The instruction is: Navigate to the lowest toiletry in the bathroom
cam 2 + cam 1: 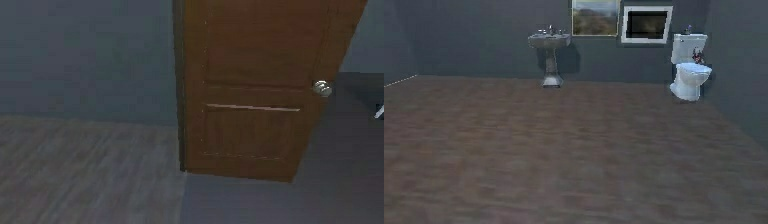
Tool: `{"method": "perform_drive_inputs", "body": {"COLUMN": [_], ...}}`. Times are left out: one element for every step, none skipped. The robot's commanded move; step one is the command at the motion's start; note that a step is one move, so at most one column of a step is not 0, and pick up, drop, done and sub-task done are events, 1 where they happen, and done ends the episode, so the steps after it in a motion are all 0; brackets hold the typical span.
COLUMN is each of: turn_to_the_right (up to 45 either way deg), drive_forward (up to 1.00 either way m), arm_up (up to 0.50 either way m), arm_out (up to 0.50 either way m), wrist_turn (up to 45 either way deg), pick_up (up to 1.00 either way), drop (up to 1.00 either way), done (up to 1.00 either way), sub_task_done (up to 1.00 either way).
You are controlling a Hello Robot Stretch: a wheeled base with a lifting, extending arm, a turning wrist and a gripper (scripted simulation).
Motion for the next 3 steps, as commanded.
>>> {"method": "perform_drive_inputs", "body": {"turn_to_the_right": [0.0,-33.0,0.0], "drive_forward": [0.3,0.0,0.4], "arm_up": [0.0,0.0,0.0], "arm_out": [0.0,0.0,0.0], "wrist_turn": [0.0,0.0,0.0], "pick_up": [0.0,0.0,0.0], "drop": [0.0,0.0,0.0], "done": [0.0,0.0,0.0], "sub_task_done": [0.0,0.0,0.0]}}
